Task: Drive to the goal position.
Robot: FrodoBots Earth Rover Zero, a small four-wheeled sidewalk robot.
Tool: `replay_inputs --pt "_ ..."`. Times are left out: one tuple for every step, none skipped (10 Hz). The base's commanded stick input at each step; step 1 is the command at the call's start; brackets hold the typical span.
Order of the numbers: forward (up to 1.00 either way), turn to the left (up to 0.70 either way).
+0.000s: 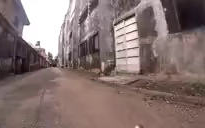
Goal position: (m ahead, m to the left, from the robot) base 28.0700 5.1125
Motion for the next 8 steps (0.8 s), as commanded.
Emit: replay_inputs --pt "1.00 0.42" --pt "1.00 0.42" --pt "1.00 0.42" --pt "1.00 0.42" --pt "1.00 0.42" --pt "1.00 0.42" --pt "1.00 0.42" --pt "1.00 0.42"
